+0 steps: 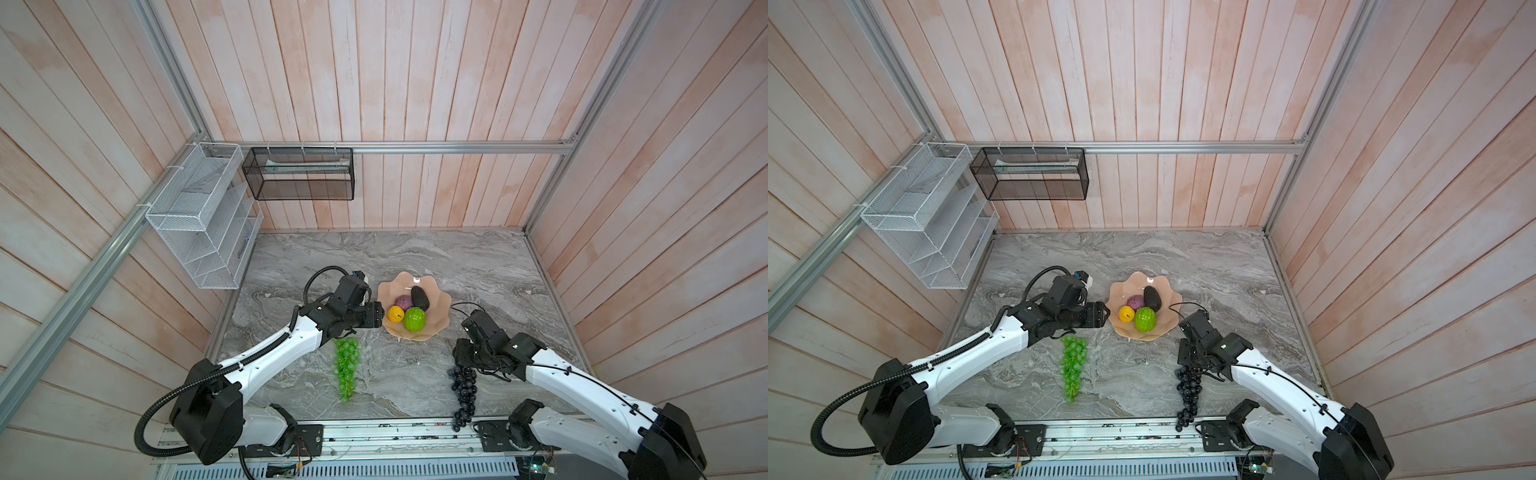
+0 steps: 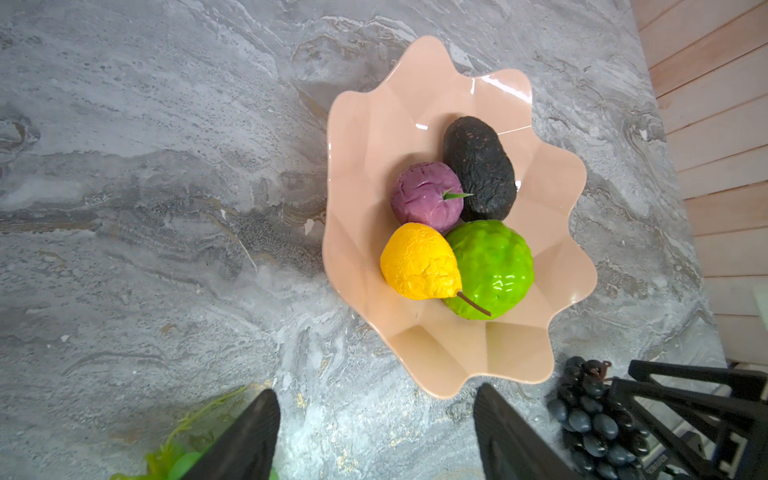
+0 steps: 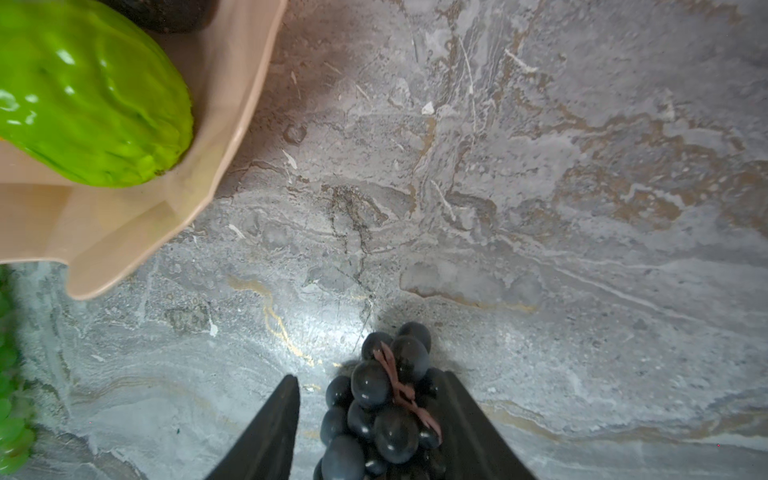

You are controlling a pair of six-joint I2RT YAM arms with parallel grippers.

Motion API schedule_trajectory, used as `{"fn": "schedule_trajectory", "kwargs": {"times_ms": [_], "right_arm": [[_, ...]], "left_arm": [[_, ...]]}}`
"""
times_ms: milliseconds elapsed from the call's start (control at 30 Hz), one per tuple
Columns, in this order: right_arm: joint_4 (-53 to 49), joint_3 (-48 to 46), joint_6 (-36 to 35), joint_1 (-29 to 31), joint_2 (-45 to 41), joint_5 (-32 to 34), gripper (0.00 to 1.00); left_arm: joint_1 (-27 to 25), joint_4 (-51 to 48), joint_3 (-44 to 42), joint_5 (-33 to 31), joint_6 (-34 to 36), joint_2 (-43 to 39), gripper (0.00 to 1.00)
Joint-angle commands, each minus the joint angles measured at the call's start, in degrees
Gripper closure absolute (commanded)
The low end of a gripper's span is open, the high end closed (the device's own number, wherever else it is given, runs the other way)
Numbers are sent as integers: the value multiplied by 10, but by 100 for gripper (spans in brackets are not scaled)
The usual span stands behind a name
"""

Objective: Place and organize the fake fruits in the fruit bowl
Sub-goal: 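Lower the right gripper onto the dark grapes and close it while the left gripper withdraws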

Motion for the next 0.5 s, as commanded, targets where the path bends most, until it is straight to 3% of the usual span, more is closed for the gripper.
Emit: {"fn": "schedule_trajectory", "kwargs": {"times_ms": [0, 100, 167, 467], "right_arm": [[20, -5, -1, 2, 13, 7, 49], [36, -11, -4, 2, 28, 14, 54], [42, -16, -6, 2, 42, 11, 63], [56, -25, -15, 1, 58, 8, 71]], "left_arm": [[7, 15, -4, 10, -3, -15, 24], [10, 12, -1, 11, -2, -15, 24], [13, 10, 0, 13, -1, -13, 24], [14, 1, 3, 16, -5, -15, 24]]}}
